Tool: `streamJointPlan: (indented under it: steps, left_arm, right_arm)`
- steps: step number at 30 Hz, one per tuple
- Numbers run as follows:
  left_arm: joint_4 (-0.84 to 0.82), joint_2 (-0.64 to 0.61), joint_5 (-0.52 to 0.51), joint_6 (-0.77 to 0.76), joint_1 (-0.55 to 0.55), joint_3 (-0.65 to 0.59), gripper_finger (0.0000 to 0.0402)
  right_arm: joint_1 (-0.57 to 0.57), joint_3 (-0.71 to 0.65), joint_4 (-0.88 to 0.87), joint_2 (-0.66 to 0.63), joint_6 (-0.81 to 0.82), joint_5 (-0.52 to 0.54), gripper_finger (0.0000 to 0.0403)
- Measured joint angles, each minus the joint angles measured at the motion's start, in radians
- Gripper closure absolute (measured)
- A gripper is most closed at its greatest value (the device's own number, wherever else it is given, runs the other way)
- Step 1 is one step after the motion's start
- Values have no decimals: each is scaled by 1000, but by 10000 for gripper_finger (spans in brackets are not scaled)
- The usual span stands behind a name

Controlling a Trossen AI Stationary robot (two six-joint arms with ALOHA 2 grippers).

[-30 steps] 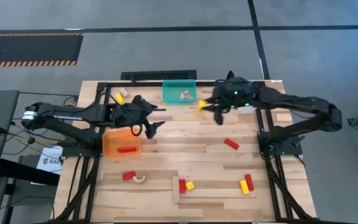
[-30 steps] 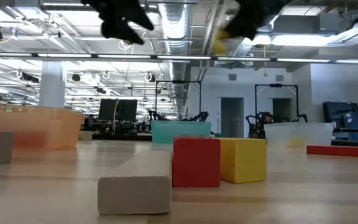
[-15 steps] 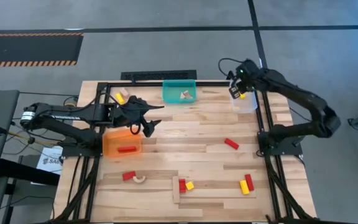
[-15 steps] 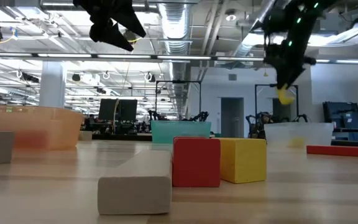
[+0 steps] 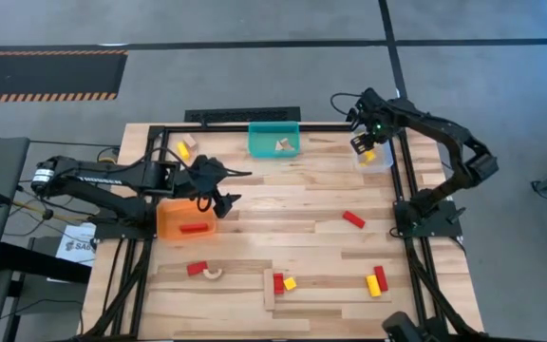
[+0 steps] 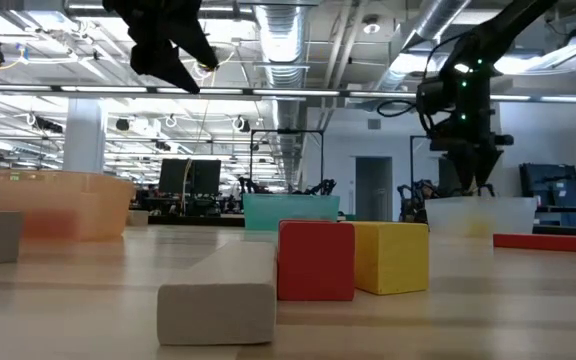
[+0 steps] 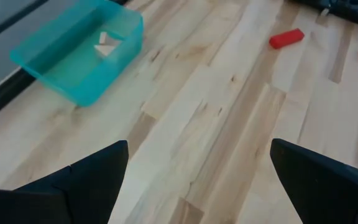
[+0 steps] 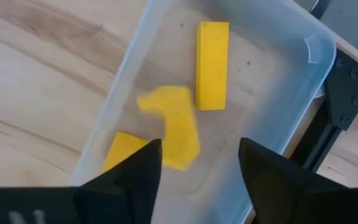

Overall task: Sort & place blocks by color
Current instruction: Put the yellow block into the transparent white bin, then put the red block into the transparent orange bin

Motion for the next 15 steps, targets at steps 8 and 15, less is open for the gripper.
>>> streamJointPlan:
  steps: [8,15]
  left_arm:
    - [-2,0,3,-15,-31,0,22]
    - [3,14,19,-49,-105,0,22]
  right_arm:
    - [15,0,-19,-104,13,-11,149]
    - [137,1,-30,-287,99,-68,148]
